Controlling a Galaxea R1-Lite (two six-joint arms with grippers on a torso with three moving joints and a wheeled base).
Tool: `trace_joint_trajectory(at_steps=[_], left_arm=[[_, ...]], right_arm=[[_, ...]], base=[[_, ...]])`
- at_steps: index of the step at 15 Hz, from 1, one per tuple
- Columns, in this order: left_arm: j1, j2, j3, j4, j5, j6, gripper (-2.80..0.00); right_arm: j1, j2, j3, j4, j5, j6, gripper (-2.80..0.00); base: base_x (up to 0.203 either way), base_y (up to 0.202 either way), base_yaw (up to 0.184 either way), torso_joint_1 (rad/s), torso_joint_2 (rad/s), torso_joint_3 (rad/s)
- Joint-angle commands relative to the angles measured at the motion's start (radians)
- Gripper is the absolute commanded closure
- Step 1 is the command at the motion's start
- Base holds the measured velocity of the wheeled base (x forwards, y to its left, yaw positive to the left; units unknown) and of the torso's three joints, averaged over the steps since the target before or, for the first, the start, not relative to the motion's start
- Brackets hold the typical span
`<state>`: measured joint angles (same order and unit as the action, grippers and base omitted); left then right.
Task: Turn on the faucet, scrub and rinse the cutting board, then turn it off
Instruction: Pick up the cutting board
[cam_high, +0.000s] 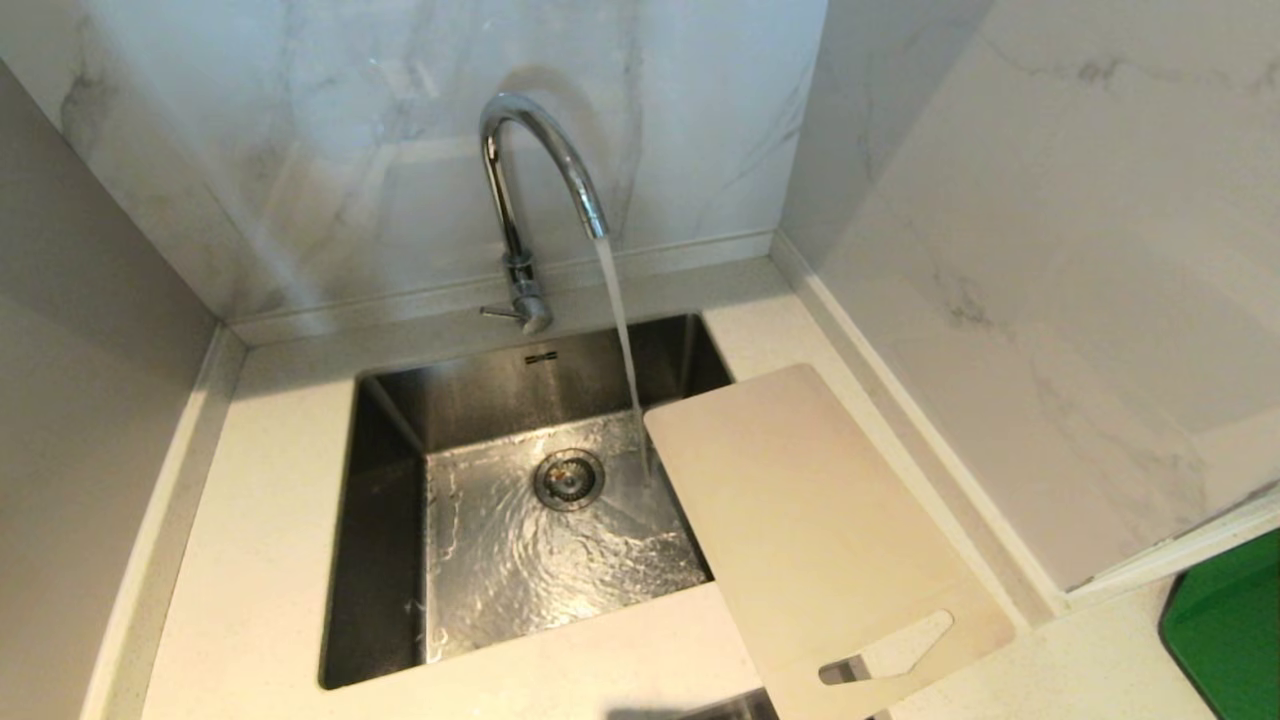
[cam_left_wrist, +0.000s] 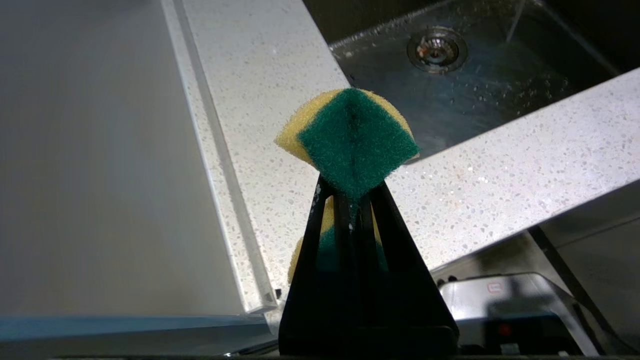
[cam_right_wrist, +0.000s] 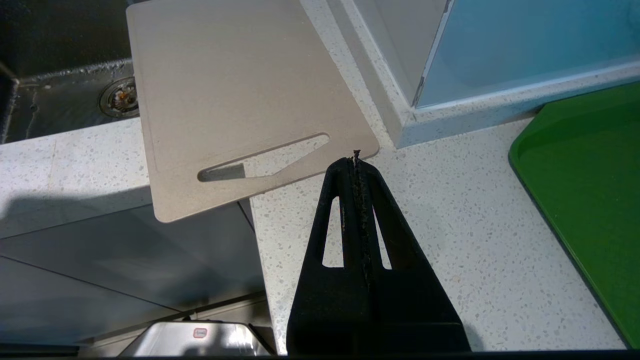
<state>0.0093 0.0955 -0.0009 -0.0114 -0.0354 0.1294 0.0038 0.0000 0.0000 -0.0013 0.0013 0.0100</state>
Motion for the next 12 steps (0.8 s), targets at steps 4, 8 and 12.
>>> trace_joint_trajectory(at_steps=[4,8,12], left_arm=[[-0.009,-0.097,0.001,0.019,0.016,-0.091,0.0],[-0.009,-0.097,0.001,0.014,0.029,-0.121,0.0],[-0.01,-0.097,0.002,0.013,0.031,-0.125,0.0]], right_arm=[[0.001,0.0,0.002,0.0,0.0,-0.001,0.0],[0.001,0.0,0.002,0.0,0.0,0.001,0.0],[0.001,0.0,0.002,0.0,0.0,0.0,0.0]], base=[[0.0,0.0,0.0,0.0,0.0,0.0],[0.0,0.0,0.0,0.0,0.0,0.0],[0.0,0.0,0.0,0.0,0.0,0.0]])
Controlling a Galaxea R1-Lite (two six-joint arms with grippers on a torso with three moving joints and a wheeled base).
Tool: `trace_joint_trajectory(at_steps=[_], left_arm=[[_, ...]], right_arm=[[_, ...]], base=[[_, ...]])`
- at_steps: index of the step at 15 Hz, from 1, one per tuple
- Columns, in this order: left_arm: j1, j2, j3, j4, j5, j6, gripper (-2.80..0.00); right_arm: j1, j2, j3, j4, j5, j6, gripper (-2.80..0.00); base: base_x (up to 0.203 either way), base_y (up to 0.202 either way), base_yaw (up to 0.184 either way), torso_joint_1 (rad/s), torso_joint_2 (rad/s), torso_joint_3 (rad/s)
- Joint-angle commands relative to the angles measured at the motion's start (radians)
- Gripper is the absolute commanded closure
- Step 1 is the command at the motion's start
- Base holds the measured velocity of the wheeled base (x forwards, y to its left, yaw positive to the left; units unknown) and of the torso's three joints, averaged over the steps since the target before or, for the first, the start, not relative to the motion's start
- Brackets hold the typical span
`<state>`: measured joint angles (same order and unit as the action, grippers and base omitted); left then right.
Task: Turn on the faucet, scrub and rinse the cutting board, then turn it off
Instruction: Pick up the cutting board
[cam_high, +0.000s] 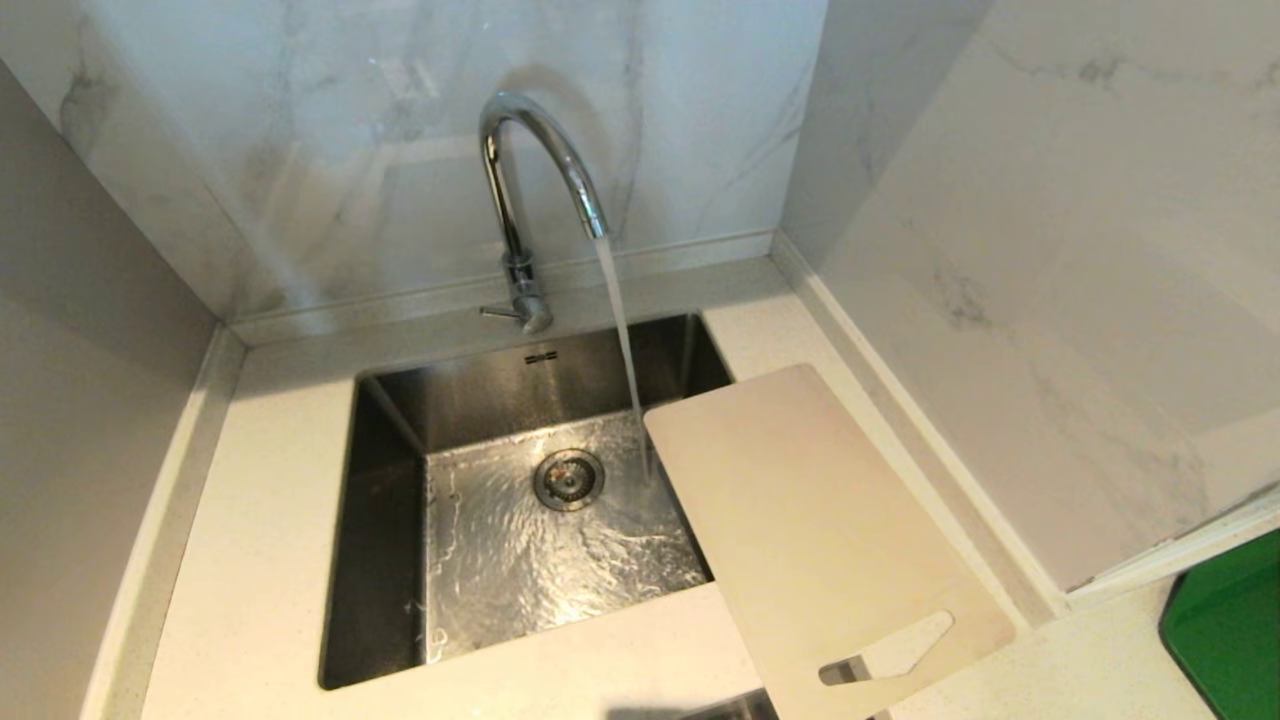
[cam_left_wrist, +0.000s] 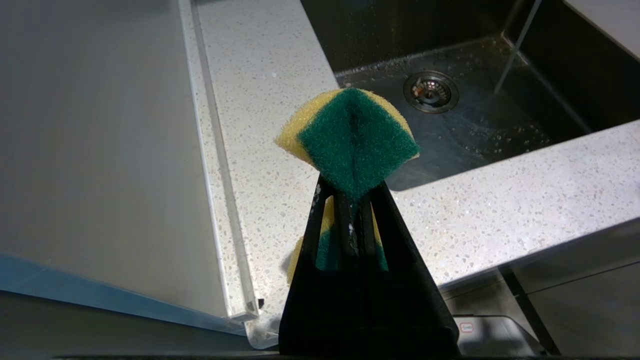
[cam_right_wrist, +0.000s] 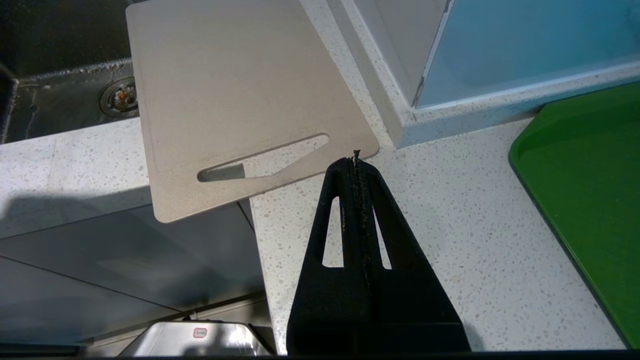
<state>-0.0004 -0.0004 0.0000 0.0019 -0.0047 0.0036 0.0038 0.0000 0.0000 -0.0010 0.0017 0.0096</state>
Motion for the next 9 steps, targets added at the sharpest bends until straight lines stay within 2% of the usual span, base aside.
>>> trace_joint_trajectory(at_steps=[1,9], left_arm=[[0.0,-0.003,0.0,0.0,0.0,0.001,0.0],[0.0,-0.003,0.0,0.0,0.002,0.001,0.0]], right_arm=[[-0.001,0.0,0.002,0.0,0.0,0.001,0.0],[-0.001,0.0,0.001,0.0,0.0,0.0,0.0]], base=[[0.0,0.0,0.0,0.0,0.0,0.0],[0.0,0.0,0.0,0.0,0.0,0.0]])
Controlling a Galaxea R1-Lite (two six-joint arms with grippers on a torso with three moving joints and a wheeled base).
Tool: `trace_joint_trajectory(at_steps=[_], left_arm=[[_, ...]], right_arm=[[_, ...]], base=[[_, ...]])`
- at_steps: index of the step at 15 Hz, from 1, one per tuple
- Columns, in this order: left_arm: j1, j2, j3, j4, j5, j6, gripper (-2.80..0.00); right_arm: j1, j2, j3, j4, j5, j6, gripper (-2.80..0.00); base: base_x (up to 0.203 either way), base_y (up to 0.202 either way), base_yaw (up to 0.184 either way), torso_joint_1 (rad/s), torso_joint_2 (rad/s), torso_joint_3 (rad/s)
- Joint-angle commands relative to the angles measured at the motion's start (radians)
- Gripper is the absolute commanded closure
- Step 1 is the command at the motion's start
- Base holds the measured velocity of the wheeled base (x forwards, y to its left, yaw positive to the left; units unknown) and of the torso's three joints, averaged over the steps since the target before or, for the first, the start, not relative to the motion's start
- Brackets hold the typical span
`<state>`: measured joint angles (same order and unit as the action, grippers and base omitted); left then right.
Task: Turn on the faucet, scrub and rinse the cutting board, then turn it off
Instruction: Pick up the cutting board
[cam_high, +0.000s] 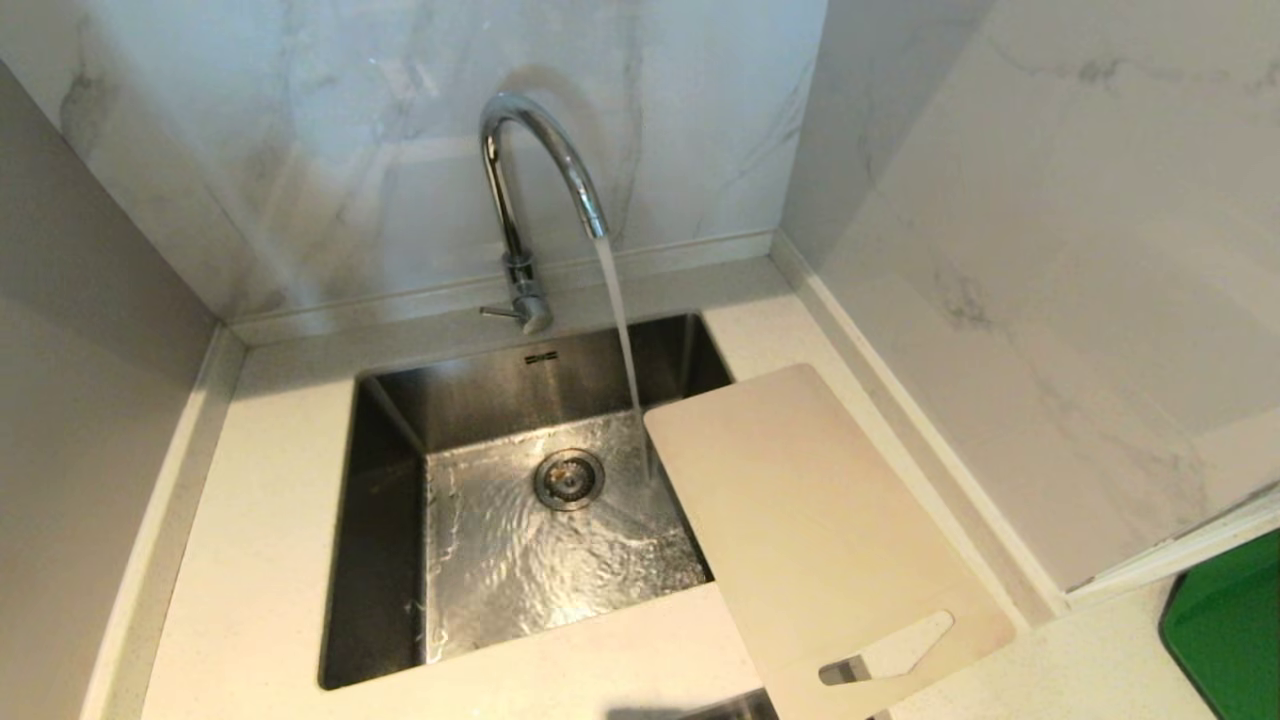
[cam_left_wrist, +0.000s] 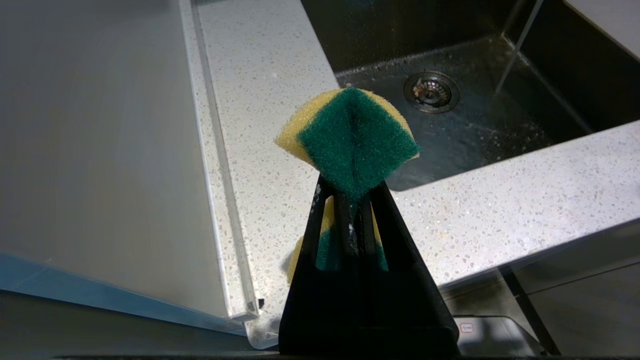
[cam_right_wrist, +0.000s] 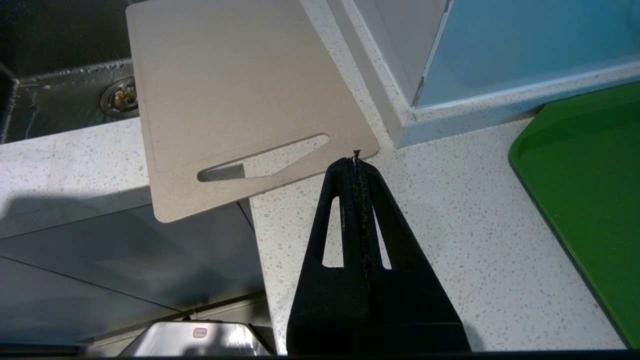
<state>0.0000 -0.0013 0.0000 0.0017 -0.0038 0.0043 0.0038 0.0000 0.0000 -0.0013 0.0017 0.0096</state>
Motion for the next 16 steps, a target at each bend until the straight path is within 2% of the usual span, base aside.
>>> trace_joint_trajectory(at_steps=[1,2,11,14,16], left_arm=[[0.0,0.0,0.0,0.0,-0.001,0.0,0.0],[0.0,0.0,0.0,0.0,0.001,-0.001,0.0],[0.0,0.0,0.002,0.0,-0.001,-0.001,0.0],[0.0,0.0,0.002,0.0,-0.001,-0.001,0.0],[0.0,-0.001,0.001,0.0,0.0,-0.001,0.0]], right_arm=[[0.001,0.0,0.0,0.0,0.001,-0.007,0.0],[0.0,0.0,0.001,0.004,0.004,-0.029,0.0],[-0.001,0.028,-0.014,0.035,-0.001,-0.025,0.0],[0.0,0.068,-0.123,0.131,-0.002,-0.034,0.0],[0.001,0.204,-0.252,0.197,0.0,-0.064,0.0]], base=[[0.0,0.0,0.0,0.0,0.0,0.0],[0.0,0.0,0.0,0.0,0.0,0.0],[0.0,0.0,0.0,0.0,0.0,0.0],[0.0,0.0,0.0,0.0,0.0,0.0],[0.0,0.0,0.0,0.0,0.0,0.0]])
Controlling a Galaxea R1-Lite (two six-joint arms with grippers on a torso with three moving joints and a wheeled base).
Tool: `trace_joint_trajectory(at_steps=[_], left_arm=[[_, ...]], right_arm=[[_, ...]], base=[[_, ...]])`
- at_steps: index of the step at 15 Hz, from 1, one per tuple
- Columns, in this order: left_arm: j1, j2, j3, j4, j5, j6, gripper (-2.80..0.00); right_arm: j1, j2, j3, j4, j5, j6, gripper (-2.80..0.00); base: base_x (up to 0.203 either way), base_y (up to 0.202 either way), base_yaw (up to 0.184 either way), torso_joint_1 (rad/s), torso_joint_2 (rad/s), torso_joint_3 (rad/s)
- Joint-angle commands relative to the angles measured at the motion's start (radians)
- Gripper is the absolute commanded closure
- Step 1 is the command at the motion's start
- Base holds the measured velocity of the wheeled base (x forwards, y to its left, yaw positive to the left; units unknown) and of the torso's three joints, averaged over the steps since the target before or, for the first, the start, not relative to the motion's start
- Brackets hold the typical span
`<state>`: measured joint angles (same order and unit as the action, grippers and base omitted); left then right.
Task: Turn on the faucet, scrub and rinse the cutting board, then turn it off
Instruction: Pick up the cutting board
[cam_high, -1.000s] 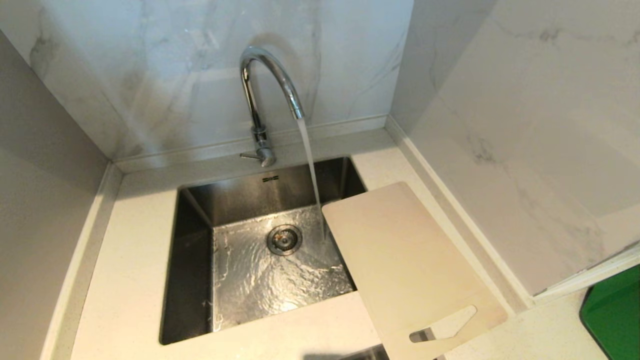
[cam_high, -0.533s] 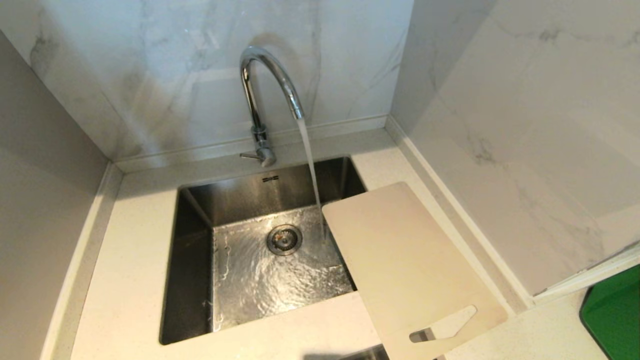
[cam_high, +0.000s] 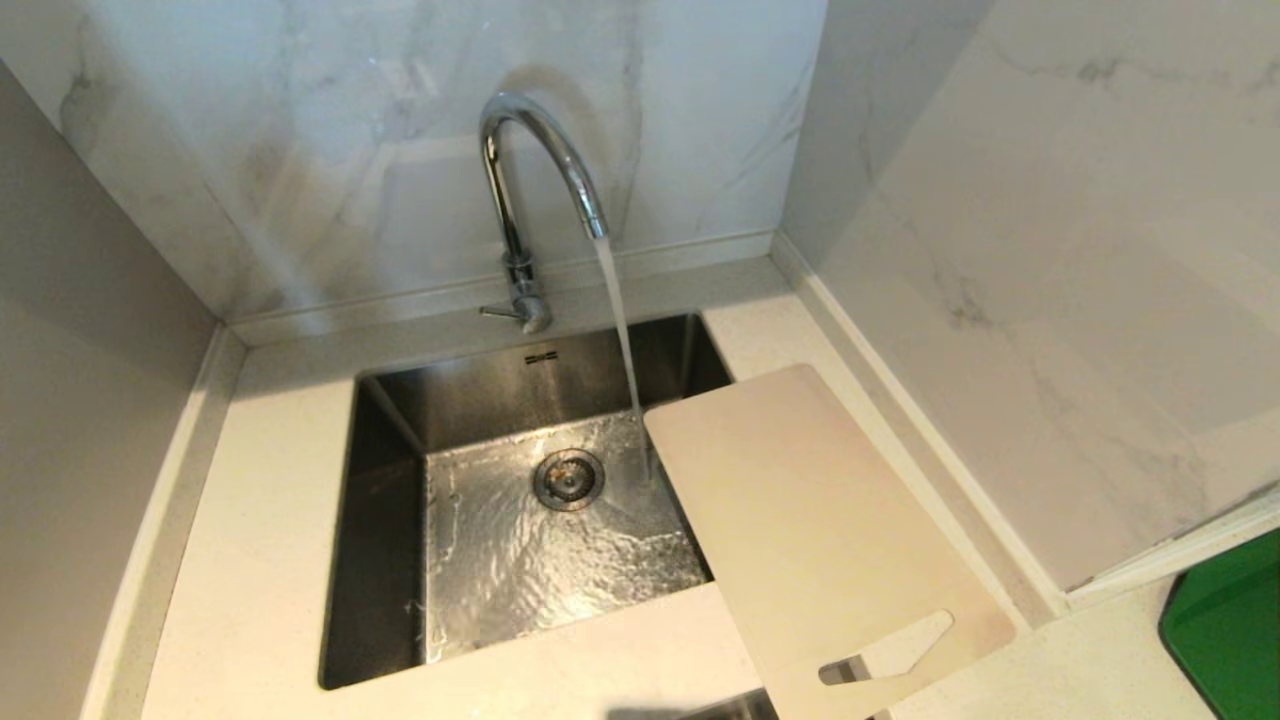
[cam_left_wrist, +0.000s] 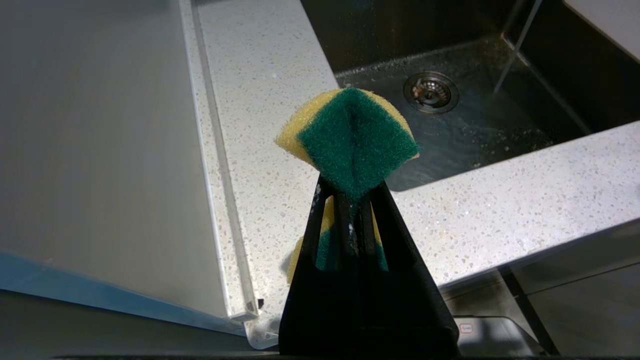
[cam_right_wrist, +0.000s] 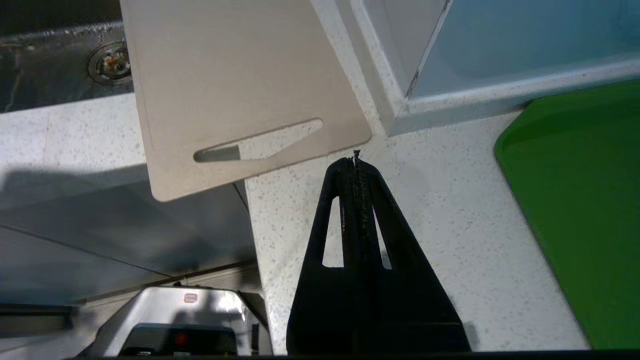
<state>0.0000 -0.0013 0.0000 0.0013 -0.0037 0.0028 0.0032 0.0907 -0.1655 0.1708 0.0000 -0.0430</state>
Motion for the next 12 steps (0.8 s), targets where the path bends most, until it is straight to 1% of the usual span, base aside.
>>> trace_joint_trajectory(at_steps=[1,5,7,9,10,12], left_arm=[[0.0,-0.002,0.002,-0.001,0.001,0.0,0.0],[0.0,-0.001,0.001,0.0,0.001,0.0,0.0],[0.0,0.0,0.001,0.0,0.0,0.0,0.0],[0.0,0.0,0.0,0.0,-0.001,0.0,0.0],[0.0,0.0,0.001,0.0,-0.001,0.0,0.0],[0.0,0.0,0.002,0.0,0.001,0.0,0.0]], right_arm=[[0.002,0.193,-0.151,0.04,0.004,-0.029,0.0],[0.003,0.519,-0.428,0.086,0.014,-0.062,0.0],[0.003,0.68,-0.581,0.118,0.05,-0.068,0.0],[0.003,0.805,-0.727,0.198,0.088,-0.087,0.0],[0.003,0.856,-0.781,0.248,0.112,-0.105,0.0],[0.004,0.934,-0.827,0.317,0.153,-0.135,0.0]], base=[[0.0,0.0,0.0,0.0,0.0,0.0],[0.0,0.0,0.0,0.0,0.0,0.0],[0.0,0.0,0.0,0.0,0.0,0.0],[0.0,0.0,0.0,0.0,0.0,0.0],[0.0,0.0,0.0,0.0,0.0,0.0],[0.0,0.0,0.0,0.0,0.0,0.0]])
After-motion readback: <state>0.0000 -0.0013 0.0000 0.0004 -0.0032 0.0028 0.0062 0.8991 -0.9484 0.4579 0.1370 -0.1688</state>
